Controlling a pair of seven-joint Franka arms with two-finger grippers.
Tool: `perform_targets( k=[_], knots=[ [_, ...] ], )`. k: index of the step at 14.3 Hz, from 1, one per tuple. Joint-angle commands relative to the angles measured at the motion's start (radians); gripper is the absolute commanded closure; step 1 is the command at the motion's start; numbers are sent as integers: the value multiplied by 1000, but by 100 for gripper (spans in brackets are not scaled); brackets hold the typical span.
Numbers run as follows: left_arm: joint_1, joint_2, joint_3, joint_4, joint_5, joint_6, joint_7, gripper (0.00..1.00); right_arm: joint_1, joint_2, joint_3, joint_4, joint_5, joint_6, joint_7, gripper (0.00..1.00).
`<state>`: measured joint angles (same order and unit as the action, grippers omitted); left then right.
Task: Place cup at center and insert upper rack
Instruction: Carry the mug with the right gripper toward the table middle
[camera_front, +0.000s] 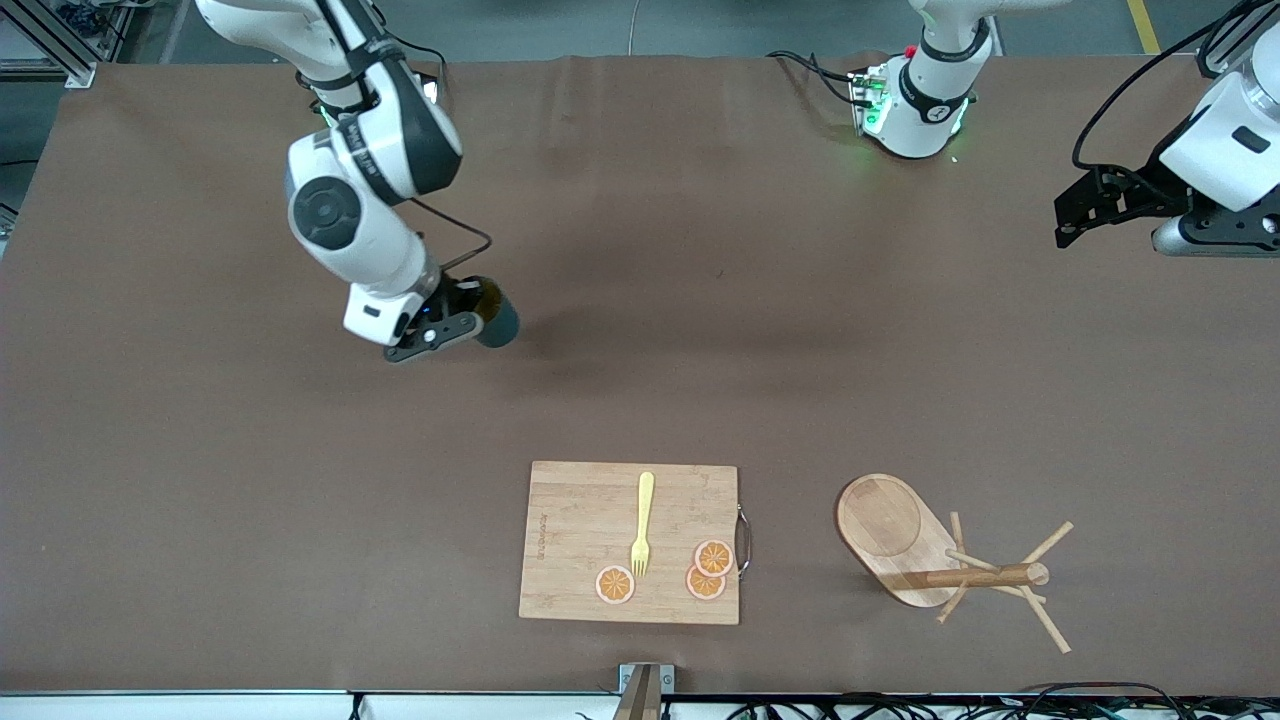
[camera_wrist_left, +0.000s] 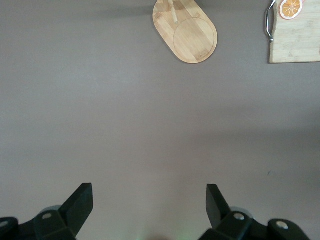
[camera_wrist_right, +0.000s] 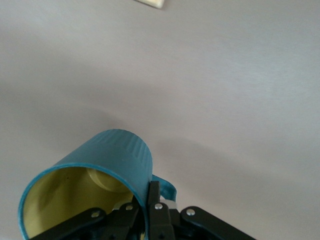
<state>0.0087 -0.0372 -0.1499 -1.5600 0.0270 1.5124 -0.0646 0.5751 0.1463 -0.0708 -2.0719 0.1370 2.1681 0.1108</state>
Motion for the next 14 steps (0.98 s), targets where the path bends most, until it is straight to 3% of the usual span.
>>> perform_targets(
  k=[1, 10, 14],
  knots=[
    [-1, -3, -5, -3, 4, 2, 12, 0, 86, 85, -11, 111, 12, -13, 160, 100],
    [-9, 26, -8, -6, 4, 6, 11, 0, 288, 455, -12, 521, 7, -28, 596, 100],
    [-24, 54, -19, -6, 4, 15, -8, 0, 333, 556, -12, 653, 4, -95, 719, 100]
  ],
)
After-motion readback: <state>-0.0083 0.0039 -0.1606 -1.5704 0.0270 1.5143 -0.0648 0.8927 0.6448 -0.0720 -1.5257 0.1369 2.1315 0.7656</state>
